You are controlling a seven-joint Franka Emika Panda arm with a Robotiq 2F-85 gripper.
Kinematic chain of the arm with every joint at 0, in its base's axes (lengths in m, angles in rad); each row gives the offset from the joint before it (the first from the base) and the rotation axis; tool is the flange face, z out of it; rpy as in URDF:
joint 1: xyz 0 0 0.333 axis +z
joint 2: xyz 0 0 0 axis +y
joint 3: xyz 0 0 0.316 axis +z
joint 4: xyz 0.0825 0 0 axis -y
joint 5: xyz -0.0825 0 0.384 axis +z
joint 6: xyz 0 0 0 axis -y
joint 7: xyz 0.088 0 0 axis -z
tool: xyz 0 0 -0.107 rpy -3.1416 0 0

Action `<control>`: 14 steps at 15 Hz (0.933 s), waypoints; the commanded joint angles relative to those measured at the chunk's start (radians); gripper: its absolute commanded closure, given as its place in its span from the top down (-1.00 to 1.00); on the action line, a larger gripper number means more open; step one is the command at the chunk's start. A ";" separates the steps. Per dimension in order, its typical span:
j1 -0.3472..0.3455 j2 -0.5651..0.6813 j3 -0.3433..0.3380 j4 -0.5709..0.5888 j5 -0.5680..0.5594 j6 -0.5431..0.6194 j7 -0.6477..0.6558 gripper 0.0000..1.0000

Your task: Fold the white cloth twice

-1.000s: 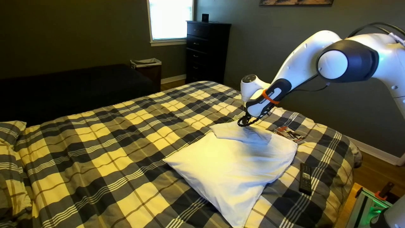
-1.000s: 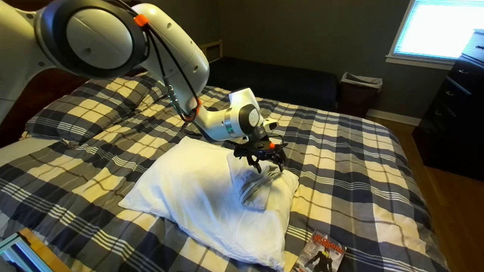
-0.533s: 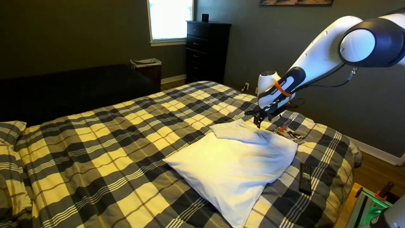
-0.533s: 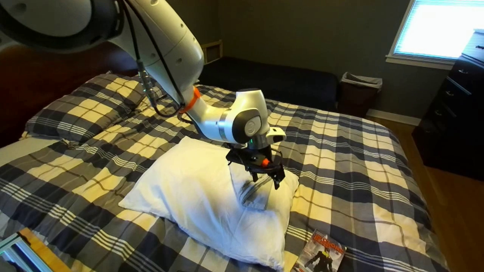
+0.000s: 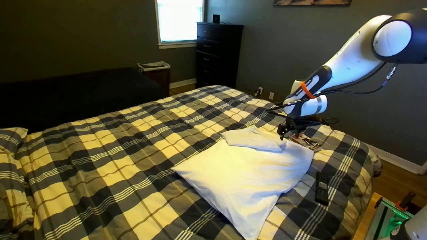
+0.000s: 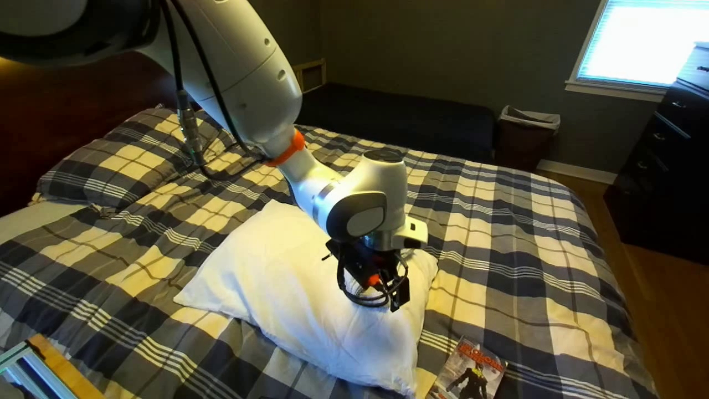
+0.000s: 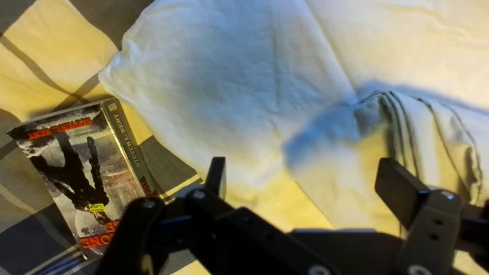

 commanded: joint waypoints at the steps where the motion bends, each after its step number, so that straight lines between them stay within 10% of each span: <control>1: -0.080 -0.020 0.065 -0.047 0.120 0.066 -0.078 1.00; 14: -0.197 0.045 0.171 -0.011 0.282 0.088 -0.261 1.00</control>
